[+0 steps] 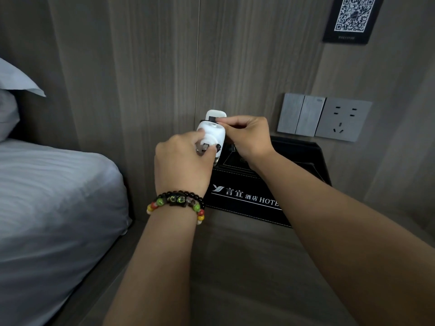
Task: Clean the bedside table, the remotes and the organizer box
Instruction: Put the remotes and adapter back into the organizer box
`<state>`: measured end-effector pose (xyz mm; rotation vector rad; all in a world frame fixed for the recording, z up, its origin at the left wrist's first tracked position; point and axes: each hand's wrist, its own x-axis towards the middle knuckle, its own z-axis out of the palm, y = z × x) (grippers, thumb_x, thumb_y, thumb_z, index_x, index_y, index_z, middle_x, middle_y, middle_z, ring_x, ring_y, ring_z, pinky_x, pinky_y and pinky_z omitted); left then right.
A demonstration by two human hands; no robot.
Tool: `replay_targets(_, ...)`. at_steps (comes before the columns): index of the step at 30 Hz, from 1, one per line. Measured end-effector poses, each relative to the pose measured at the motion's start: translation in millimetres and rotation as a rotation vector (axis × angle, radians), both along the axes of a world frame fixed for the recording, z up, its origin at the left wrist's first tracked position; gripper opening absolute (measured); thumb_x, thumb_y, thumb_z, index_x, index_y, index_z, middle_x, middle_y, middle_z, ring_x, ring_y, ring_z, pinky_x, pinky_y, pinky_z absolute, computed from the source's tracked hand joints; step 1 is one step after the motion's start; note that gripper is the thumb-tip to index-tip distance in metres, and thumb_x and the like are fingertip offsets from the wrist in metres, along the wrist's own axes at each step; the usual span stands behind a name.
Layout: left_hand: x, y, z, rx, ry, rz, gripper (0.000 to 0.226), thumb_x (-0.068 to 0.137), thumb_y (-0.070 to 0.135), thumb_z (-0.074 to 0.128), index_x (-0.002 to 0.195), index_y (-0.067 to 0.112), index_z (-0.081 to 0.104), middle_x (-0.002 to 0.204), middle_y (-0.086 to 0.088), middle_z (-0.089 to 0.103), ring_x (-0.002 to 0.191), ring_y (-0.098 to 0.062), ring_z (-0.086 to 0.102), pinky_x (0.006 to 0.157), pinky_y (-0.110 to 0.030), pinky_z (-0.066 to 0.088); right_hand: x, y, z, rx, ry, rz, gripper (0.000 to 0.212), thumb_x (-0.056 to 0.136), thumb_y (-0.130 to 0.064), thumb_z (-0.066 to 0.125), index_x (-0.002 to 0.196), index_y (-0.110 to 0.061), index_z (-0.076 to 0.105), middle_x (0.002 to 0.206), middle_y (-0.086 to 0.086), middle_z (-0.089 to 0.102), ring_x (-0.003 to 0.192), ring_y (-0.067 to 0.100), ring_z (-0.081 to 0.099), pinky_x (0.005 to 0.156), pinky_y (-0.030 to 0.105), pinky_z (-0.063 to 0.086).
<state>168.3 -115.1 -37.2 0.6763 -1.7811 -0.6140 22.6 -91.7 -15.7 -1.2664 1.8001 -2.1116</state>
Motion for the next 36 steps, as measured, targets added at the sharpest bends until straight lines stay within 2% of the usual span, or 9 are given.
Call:
replay_targets(4, -3, 3, 4, -0.048, -0.052, 0.038, 0.02, 0.083, 0.027, 0.071, 0.098, 0.013, 0.075, 0.085, -0.008, 0.072, 0.09, -0.026, 0.065, 0.076, -0.023, 0.037, -3, 0, 0, 0.008, -0.044, -0.007, 0.006, 0.081, 0.002, 0.072, 0.086, -0.001, 0.074, 0.073, 0.002, 0.07, 0.059, 0.004, 0.064, 0.059, 0.017, 0.052)
replay_targets(11, -4, -4, 2, -0.002, -0.051, 0.048, 0.024, 0.08, 0.023, 0.076, 0.102, 0.013, 0.075, 0.091, -0.01, 0.073, 0.091, -0.025, 0.068, 0.079, -0.022, 0.044, 0, 0, 1, -0.009, -0.134, 0.072, 0.009, 0.082, 0.005, 0.068, 0.078, -0.003, 0.072, 0.071, 0.007, 0.069, 0.068, 0.02, 0.065, 0.074, 0.031, 0.059)
replay_targets(15, -6, -5, 0, -0.039, -0.052, 0.092, 0.017, 0.08, 0.019, 0.072, 0.08, 0.002, 0.073, 0.078, -0.016, 0.071, 0.08, -0.032, 0.067, 0.074, -0.036, 0.054, -2, -1, 0, 0.007, -0.125, 0.067, 0.007, 0.084, 0.003, 0.068, 0.082, -0.003, 0.072, 0.074, 0.007, 0.068, 0.073, 0.021, 0.065, 0.078, 0.032, 0.058)
replay_targets(18, -5, -2, 1, -0.027, -0.071, 0.117, 0.015, 0.08, 0.018, 0.071, 0.079, 0.003, 0.073, 0.077, -0.015, 0.071, 0.079, -0.031, 0.067, 0.074, -0.035, 0.051, -4, -3, -1, 0.01, -0.111, 0.067, 0.009, 0.083, 0.001, 0.07, 0.079, -0.007, 0.073, 0.076, 0.009, 0.069, 0.076, 0.025, 0.064, 0.081, 0.04, 0.057)
replay_targets(23, 0, 4, -2, 0.032, -0.082, 0.165, 0.02, 0.079, 0.034, 0.069, 0.095, 0.024, 0.075, 0.09, -0.006, 0.074, 0.091, -0.03, 0.068, 0.077, -0.042, 0.057, -2, 1, 0, 0.012, -0.116, 0.03, 0.012, 0.086, 0.0, 0.067, 0.096, 0.001, 0.072, 0.085, 0.011, 0.069, 0.074, 0.018, 0.065, 0.071, 0.026, 0.059)
replay_targets(28, 11, 9, 2, 0.049, -0.152, 0.219, 0.044, 0.078, 0.047, 0.068, 0.116, 0.025, 0.067, 0.107, 0.0, 0.073, 0.106, -0.03, 0.064, 0.088, -0.044, 0.053, 9, 48, 9, 0.171, 0.071, -0.125, 0.021, 0.088, -0.011, 0.065, 0.108, -0.009, 0.071, 0.086, -0.003, 0.068, 0.082, 0.012, 0.064, 0.086, 0.042, 0.057)
replay_targets(30, 16, 16, 7, 0.017, -0.17, 0.264, 0.053, 0.081, 0.045, 0.066, 0.128, 0.022, 0.059, 0.119, -0.005, 0.068, 0.116, -0.033, 0.056, 0.093, -0.047, 0.047, 23, 95, 17, 0.219, 0.14, -0.087, 0.018, 0.09, -0.009, 0.062, 0.106, -0.009, 0.071, 0.086, -0.004, 0.067, 0.081, 0.008, 0.061, 0.088, 0.038, 0.056)
replay_targets(34, 23, 57, 13, -0.02, -0.132, 0.255, 0.053, 0.083, 0.035, 0.062, 0.133, 0.022, 0.051, 0.136, -0.012, 0.05, 0.131, -0.035, 0.034, 0.101, -0.051, 0.031, 52, 222, 25, 0.446, 0.381, -0.092, 0.018, 0.09, -0.007, 0.062, 0.102, -0.015, 0.072, 0.099, -0.009, 0.07, 0.087, -0.009, 0.062, 0.081, 0.005, 0.046)
replay_targets(36, 23, 87, 12, -0.002, -0.098, 0.154, 0.051, 0.083, 0.031, 0.062, 0.132, 0.022, 0.05, 0.138, -0.008, 0.047, 0.132, -0.034, 0.033, 0.104, -0.05, 0.03, 62, 282, 21, 0.5, 0.41, -0.179, 0.02, 0.088, -0.006, 0.063, 0.096, -0.022, 0.073, 0.1, -0.01, 0.07, 0.091, -0.007, 0.063, 0.08, 0.004, 0.045)
